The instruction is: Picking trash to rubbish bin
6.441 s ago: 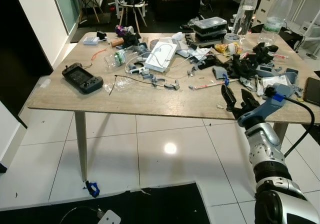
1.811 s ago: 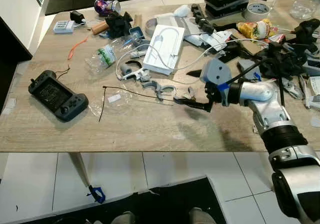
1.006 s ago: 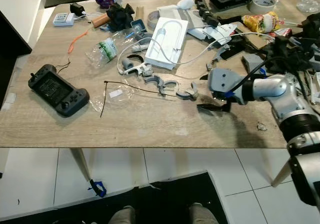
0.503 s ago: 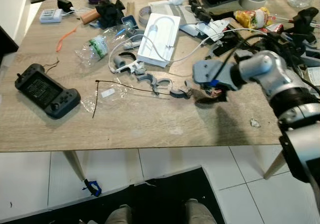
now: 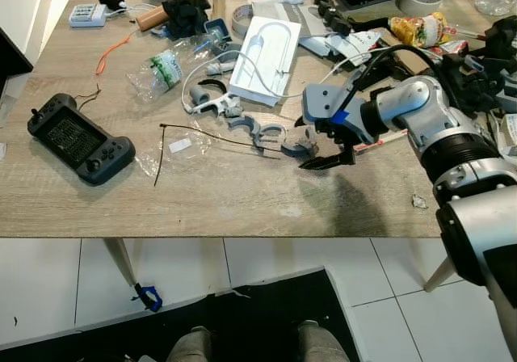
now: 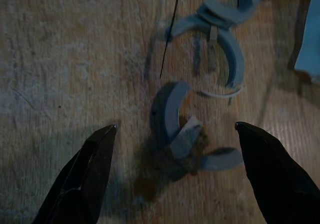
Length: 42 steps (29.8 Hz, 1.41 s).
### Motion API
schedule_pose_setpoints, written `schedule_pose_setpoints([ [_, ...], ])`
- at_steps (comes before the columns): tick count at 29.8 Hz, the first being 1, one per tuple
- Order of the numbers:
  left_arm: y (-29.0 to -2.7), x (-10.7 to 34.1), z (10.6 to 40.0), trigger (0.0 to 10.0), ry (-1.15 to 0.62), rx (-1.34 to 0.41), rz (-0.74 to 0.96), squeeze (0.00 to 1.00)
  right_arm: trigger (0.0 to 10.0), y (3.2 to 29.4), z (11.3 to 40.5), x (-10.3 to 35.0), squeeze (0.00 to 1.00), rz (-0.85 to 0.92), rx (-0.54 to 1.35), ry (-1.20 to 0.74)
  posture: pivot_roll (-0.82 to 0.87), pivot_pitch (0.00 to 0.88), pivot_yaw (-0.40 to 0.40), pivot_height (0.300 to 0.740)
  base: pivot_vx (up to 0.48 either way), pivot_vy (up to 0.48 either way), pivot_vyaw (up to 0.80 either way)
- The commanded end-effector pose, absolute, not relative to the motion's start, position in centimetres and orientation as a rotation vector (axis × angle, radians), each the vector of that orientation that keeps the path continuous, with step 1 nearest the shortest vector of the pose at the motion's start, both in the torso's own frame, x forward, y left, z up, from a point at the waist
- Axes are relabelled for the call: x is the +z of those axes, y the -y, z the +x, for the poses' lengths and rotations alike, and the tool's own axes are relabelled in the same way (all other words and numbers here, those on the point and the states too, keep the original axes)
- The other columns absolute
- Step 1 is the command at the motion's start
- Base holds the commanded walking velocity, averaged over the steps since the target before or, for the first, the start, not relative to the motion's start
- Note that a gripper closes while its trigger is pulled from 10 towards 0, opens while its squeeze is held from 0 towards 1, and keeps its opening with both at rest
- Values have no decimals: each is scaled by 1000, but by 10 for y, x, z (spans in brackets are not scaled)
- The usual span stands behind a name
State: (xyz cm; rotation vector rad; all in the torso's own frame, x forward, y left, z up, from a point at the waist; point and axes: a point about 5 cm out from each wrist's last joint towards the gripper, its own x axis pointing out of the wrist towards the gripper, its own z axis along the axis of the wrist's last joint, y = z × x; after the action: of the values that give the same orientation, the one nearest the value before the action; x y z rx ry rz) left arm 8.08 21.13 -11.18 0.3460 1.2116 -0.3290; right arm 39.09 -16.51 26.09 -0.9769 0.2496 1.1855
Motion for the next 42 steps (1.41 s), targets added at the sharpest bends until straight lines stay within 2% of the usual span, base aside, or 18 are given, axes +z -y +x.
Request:
schedule_pose_setpoints([
  [1,-204,-118,55,10000,-1290,-373,328,0,10000,173,392,258,0,-955,1142,-302,54,287,21,740,0,0,0],
  [6,-205,-118,52,10000,-1296,-375,327,0,10000,181,394,254,0,-842,1081,-351,52,289,25,740,0,0,0],
  [11,-203,-118,51,10000,-1297,-379,327,0,10000,178,391,252,0,-748,1149,-308,58,291,29,740,0,0,0],
  [16,-203,-118,51,10000,-1295,-383,328,0,10000,174,390,255,0,-735,1180,-249,63,292,32,740,0,0,0],
  [21,-207,-118,51,10000,-1295,-374,333,0,10000,170,394,276,0,-731,1128,-157,72,295,35,740,0,0,0],
  [27,-208,-118,48,10000,-1299,-371,330,0,10000,169,394,266,0,-811,1132,-213,82,306,35,740,0,0,0],
  [31,-209,-118,40,10000,-1306,-373,327,0,10000,164,392,259,0,-775,1169,-210,113,322,49,740,0,0,0],
  [37,-225,-115,30,10000,-1315,-356,338,0,10000,155,392,256,0,-699,1196,-170,165,344,69,740,0,0,0],
  [42,-238,-112,21,10000,-1328,-332,352,0,10000,153,393,247,0,-734,1181,-207,182,361,78,740,0,0,0],
])
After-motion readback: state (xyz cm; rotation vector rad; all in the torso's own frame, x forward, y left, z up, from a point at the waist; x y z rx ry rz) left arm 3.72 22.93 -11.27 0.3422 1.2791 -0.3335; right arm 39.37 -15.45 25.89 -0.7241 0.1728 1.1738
